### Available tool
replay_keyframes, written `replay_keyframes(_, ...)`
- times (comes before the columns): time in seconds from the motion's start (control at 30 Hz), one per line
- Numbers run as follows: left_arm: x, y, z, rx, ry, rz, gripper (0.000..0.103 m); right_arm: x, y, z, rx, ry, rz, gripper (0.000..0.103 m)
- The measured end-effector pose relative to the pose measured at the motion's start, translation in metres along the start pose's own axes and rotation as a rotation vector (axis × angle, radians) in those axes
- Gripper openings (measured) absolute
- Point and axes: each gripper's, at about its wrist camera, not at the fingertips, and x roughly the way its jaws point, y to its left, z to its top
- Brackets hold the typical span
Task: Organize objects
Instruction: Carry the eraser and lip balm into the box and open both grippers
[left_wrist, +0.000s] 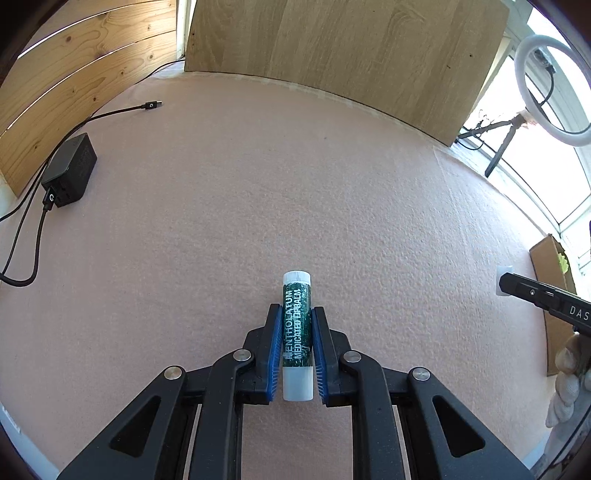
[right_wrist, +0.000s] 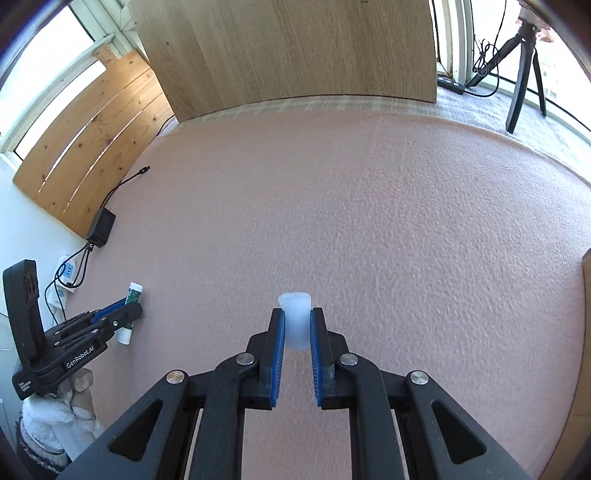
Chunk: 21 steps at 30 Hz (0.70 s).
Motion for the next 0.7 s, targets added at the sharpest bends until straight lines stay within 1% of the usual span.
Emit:
replay_keyframes(0.13,-0.018,-0.021,-0.004,0.036,-0.024,-0.019,0.016,-0.028,-0.017,-0.02,0.038,-0.026,-0.002,0.012)
replay_keyframes(0.27,-0.032,-0.056,-0.002,0.108,-0.055,-0.033,0.016,-0.066,-0.035,-0.039,0.069,-0.084,-0.03,0.012)
replay_keyframes(0.4,-0.043,-0.108,-0.002,0.189,-0.075,-0.087,0.016,-0.103,-0.057,-0.058,0.105,-0.134,-0.06,0.012)
replay_keyframes(0.5,-0.042,-0.149,0.001,0.253,-0.076,-0.134,0.016,-0.13,-0.078,-0.071,0.137,-0.17,-0.102,0.012)
replay_keyframes(0.7,-0.038,-0.232,-0.001,0.37,-0.064,-0.227,0.016,-0.179,-0.132,-0.101,0.255,-0.24,-0.172,0.012)
